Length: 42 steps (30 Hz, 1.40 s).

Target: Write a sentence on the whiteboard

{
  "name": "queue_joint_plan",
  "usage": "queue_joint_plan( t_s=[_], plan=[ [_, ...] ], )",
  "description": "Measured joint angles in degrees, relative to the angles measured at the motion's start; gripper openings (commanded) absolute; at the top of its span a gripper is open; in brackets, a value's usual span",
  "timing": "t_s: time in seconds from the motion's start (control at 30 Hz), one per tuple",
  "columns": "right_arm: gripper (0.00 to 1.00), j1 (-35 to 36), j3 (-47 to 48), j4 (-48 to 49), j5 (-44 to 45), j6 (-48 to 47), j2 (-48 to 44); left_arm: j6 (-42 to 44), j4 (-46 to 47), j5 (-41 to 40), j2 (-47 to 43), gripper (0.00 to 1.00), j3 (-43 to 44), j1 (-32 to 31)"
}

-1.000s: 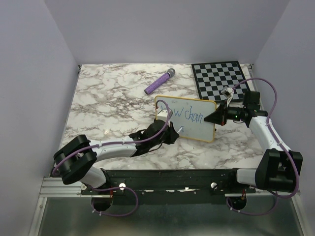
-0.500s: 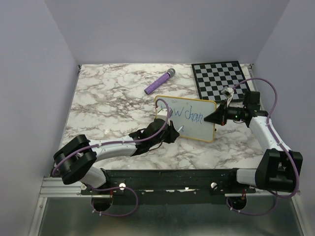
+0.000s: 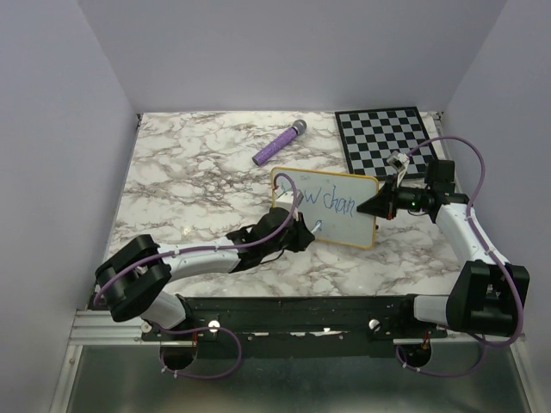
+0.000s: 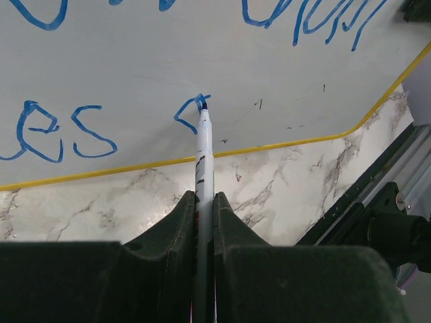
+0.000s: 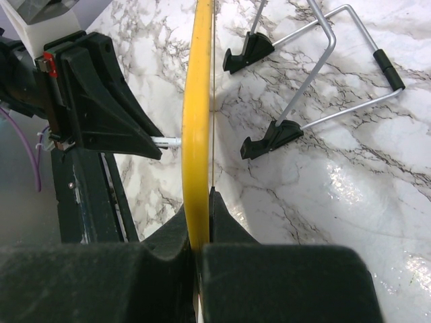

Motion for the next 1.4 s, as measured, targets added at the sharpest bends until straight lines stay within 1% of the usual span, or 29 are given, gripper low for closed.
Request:
queue_joint_plan(
  t_s=[0.63,0.8,0.9,1.13,1.4],
  plan=[
    [0.01,0.0,0.0,0.1,0.0,-0.1,0.0,-0.8,-0.4,4.7,2.9,0.00,0.0,0.0],
    [0.01,0.0,0.0,0.1,0.0,-0.1,0.0,-0.9,-0.1,4.9,2.7,0.00,0.0,0.0],
    [0.01,0.0,0.0,0.0,0.0,0.0,0.0,-0.9,0.0,5.0,0.9,0.00,-0.1,0.0],
    [0.01,0.0,0.0,0.0,0.0,0.0,0.0,-0.8,0.3,4.9,-7.2,0.00,-1.1,0.2],
    [0.01,0.0,0.0,0.0,0.0,0.0,0.0,-0.8,1.3,4.9,-8.2,0.00,-3.3,0.4]
  ],
)
